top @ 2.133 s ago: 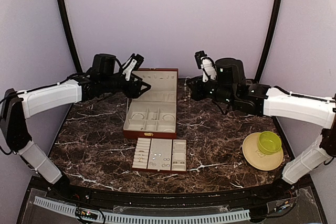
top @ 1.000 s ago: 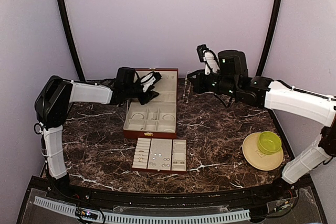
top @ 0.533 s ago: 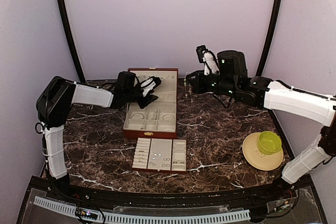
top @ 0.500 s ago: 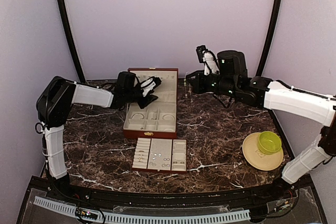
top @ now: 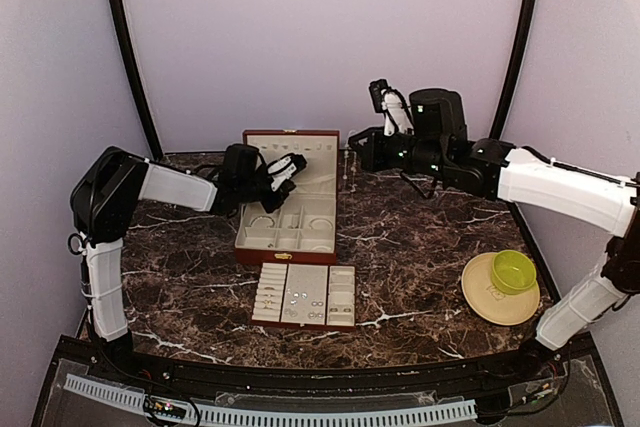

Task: Organize the mixed jewelry
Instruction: Open the compartment pouch of the jewelry box.

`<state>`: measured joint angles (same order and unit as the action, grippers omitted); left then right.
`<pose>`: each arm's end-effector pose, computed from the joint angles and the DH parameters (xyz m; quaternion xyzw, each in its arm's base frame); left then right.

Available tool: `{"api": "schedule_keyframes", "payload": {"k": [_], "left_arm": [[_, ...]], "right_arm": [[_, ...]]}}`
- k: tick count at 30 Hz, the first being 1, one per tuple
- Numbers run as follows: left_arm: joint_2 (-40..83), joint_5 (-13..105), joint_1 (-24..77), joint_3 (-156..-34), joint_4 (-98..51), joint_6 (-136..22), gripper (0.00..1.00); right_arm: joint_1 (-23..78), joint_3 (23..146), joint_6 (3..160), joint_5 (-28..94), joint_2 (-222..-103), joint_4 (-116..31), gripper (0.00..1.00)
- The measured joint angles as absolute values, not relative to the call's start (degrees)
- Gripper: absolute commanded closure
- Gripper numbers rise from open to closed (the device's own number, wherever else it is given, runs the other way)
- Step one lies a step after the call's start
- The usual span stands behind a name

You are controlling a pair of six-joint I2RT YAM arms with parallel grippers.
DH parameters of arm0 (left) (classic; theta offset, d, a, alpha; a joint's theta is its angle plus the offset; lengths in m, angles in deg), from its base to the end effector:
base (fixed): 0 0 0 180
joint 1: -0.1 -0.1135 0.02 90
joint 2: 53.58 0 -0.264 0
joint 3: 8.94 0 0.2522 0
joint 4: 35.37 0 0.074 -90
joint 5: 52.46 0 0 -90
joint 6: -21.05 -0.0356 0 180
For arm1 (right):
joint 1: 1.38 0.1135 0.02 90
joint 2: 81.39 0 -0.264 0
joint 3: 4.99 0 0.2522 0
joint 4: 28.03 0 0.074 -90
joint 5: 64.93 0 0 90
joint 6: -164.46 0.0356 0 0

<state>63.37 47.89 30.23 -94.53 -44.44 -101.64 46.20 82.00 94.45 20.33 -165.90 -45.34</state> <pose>0.3911 -0.2344 0.1762 0.4739 0.6797 -0.0625 0.5564 0.2400 0.2583 0.3592 -0.1643 0.7749 0.3116 0.5247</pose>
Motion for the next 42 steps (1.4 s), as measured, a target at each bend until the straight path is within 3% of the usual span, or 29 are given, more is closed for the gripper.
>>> {"api": "schedule_keyframes", "payload": {"k": [3, 24, 42], "left_arm": [[63.37, 46.99, 30.56, -93.50, -46.03, -101.64, 1.00], [59.98, 45.42, 32.90, -83.32, -57.70, -100.19, 1.00], [59.93, 45.94, 34.89, -81.44, -60.78, -99.47, 1.00]], "right_arm": [[46.20, 84.32, 94.32, 20.40, -167.23, -45.58, 1.00], [46.20, 102.41, 89.25, 18.96, -181.16, -48.75, 1.00], [46.20, 110.35, 83.89, 17.06, -189.33, -49.73, 1.00]]}}
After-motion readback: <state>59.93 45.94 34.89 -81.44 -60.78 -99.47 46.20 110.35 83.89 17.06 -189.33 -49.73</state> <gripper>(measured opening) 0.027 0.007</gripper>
